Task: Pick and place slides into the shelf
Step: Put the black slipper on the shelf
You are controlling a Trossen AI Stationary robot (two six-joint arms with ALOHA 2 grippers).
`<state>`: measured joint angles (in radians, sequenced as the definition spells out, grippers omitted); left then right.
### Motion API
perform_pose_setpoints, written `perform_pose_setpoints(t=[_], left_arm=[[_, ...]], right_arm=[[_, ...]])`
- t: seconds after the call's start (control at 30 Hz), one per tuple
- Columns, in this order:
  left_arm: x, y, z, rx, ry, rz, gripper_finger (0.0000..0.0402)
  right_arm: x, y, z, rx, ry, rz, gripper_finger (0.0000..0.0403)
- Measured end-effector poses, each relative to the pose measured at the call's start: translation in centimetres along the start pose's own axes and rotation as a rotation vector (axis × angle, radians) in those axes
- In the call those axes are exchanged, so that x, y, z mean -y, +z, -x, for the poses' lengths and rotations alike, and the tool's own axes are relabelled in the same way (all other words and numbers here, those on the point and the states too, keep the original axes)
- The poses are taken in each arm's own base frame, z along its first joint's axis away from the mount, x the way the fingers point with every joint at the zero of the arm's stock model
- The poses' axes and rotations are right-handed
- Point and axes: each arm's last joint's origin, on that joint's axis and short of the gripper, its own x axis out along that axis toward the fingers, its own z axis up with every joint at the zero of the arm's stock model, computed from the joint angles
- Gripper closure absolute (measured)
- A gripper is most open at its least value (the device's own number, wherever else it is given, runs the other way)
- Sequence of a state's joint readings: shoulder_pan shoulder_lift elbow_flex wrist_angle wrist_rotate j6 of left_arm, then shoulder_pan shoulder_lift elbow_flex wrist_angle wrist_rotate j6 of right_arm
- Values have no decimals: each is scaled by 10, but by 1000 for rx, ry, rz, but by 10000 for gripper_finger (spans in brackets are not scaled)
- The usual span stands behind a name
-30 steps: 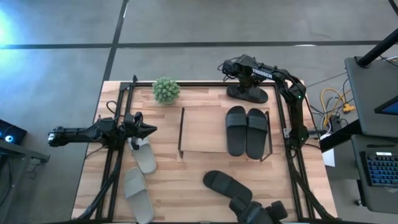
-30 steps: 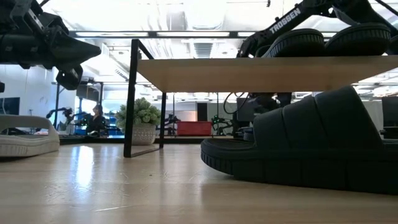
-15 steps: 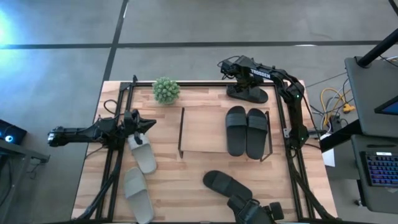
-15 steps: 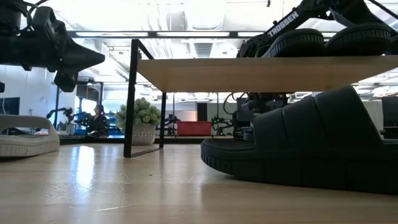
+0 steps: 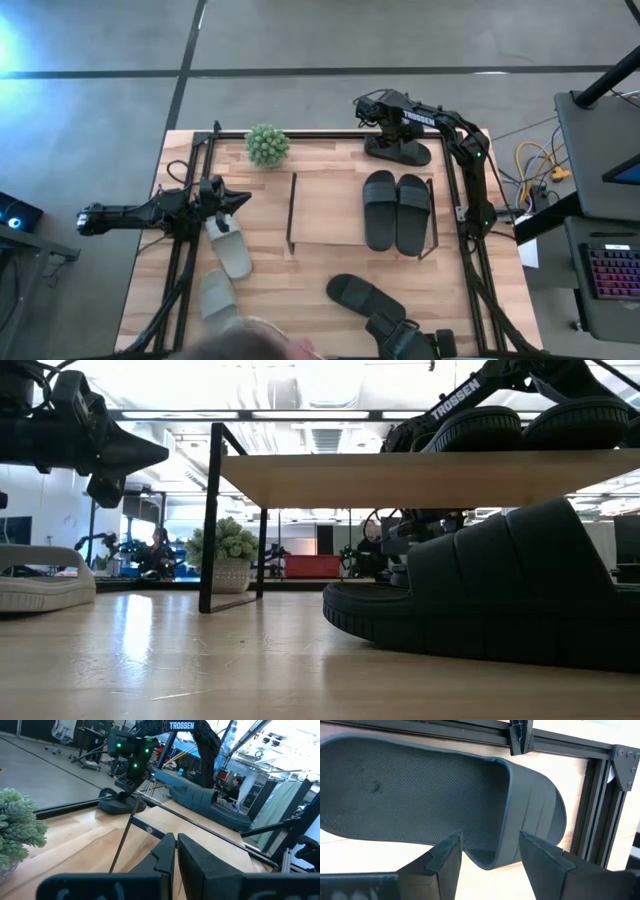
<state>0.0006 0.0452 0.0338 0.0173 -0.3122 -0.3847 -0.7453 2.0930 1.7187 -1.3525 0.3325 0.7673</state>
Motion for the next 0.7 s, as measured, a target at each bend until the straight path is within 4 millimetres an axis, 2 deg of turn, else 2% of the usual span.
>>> perform_pose_setpoints(t=[0.3, 0.7], left_arm=[[0, 0, 0, 0, 0, 0, 395], [0, 0, 0, -1, -1, 0, 395]], right_arm=[[1, 0, -2, 4, -17, 1, 216], [7, -10, -27, -35, -120, 36, 216]])
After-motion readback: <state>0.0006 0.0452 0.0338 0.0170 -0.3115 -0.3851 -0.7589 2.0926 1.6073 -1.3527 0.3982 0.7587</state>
